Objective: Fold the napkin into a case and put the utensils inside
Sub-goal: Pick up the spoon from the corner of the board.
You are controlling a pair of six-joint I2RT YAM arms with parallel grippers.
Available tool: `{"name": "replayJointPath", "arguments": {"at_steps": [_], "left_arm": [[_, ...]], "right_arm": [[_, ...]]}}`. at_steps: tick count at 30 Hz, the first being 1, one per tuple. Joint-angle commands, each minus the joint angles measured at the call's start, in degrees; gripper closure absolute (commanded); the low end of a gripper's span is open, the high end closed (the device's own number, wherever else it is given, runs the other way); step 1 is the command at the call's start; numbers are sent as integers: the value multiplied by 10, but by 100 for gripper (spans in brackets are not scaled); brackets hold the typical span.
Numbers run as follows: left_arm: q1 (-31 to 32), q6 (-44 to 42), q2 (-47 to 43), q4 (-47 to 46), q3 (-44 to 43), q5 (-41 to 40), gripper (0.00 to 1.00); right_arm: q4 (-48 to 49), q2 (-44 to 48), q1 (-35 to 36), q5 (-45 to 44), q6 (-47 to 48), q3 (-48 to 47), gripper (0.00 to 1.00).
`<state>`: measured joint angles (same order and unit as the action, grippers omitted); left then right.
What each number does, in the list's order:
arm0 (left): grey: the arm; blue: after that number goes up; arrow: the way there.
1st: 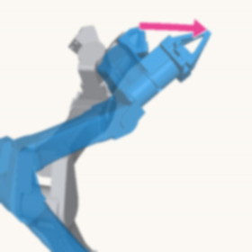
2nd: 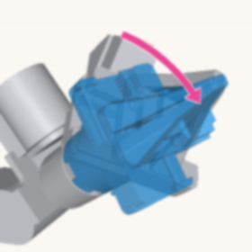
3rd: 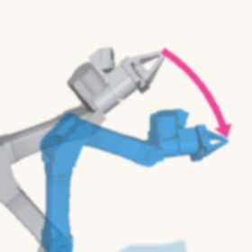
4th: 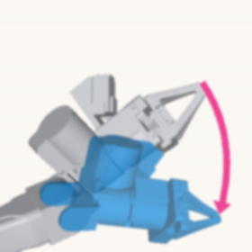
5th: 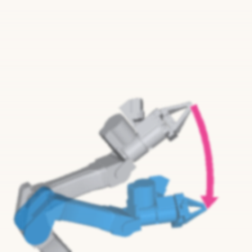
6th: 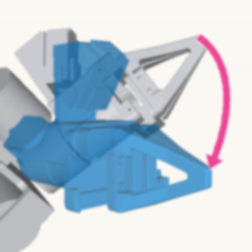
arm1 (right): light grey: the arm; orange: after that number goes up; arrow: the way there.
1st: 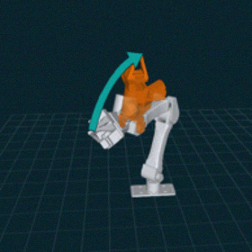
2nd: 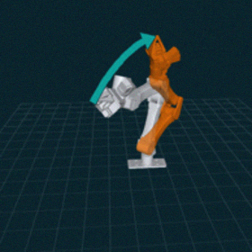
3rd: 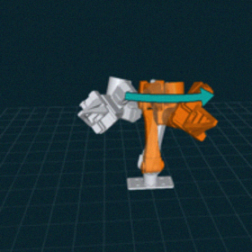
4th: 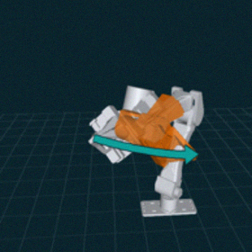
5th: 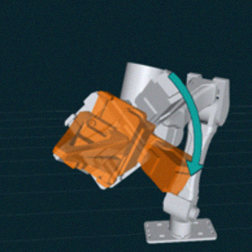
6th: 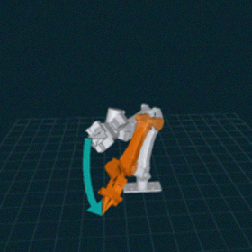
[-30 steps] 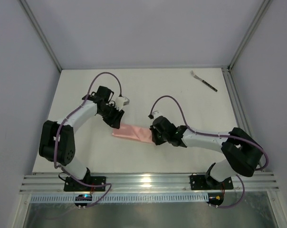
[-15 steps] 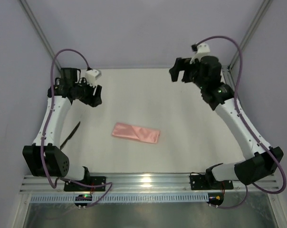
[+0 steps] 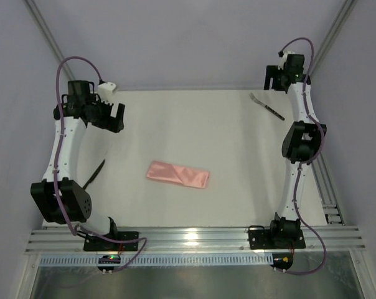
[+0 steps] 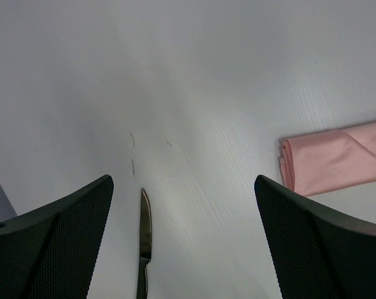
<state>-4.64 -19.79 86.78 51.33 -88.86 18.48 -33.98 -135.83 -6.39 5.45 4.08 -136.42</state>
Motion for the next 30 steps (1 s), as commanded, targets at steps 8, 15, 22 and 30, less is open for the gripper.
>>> {"name": "replayJointPath", "arguments": {"at_steps": [8, 15, 22, 30], "left_arm": [[-1, 3, 33, 26, -13, -4, 1], [-1, 2, 34, 25, -15, -8, 1], [-1, 0, 35, 30, -15, -18, 1], [-2, 10, 37, 23, -28, -21, 1]], "right_arm": [[-98, -81, -6, 12, 76, -43, 16], [-125, -109, -6, -47, 80, -32, 22], [-135, -126, -27, -63, 48, -60, 20], [-216, -153, -30, -52, 53, -50, 47]]}}
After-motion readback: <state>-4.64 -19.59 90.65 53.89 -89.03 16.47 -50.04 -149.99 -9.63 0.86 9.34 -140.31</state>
